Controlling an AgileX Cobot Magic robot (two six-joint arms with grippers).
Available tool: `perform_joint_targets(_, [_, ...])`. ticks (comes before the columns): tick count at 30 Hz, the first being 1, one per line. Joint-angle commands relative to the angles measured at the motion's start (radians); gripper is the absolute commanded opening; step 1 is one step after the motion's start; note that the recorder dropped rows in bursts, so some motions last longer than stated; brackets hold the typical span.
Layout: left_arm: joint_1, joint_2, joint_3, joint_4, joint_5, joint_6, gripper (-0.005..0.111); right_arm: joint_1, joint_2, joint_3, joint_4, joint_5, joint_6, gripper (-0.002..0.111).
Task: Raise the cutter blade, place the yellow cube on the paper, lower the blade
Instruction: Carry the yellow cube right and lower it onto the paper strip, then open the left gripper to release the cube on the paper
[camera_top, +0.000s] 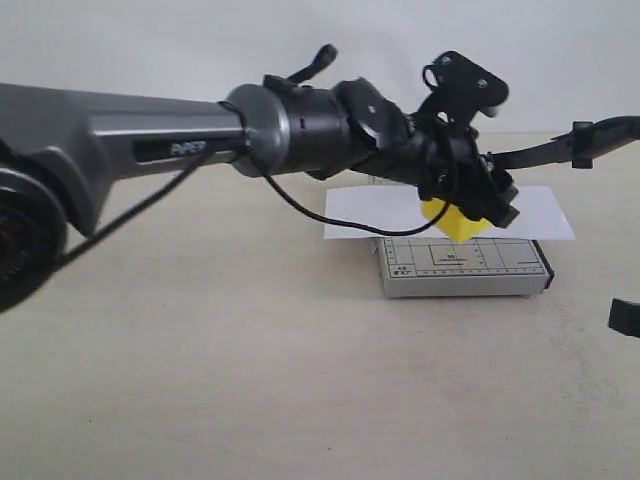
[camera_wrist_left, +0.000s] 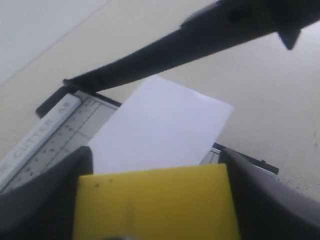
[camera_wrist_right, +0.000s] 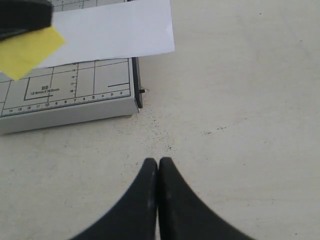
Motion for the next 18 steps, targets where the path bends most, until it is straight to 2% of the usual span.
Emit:
perform_joint_targets(1, [-0.022,0.116,-0.201,0.397,0.154,-0.389,0.005,0.001,0.003,-0.002,0.000,-0.002,0.008,0.000])
perform_joint_targets(3, [-0.020,0.145,-0.274,0.485,0.180,-0.546,0.005,0.001,0.003,-0.002,0.000,0.009,0.008,0.000])
perform_joint_targets(5, [-0.020,0.158,-0.334,0.532,0.174,-0.606,0.005,0.001,0.003,-0.002,0.000,0.036,0.008,0.000])
perform_joint_targets(9, [-0.020,0.179,-0.419,0.540,0.155,-0.609,0.005,0.001,0.003,-0.002,0.000,0.053,0.013,0.000])
perform_joint_targets(12, [-0.020,0.227,-0.463,0.615,0.160,-0.617,0.005,0.001,0.003,-0.002,0.000,0.045,0.013,0.000])
perform_joint_targets(18, [-0.020,0.283,-0.485,0.743,0.213,-0.690,0.005,0.001,0.003,-0.002,0.000,0.044,0.013,0.000])
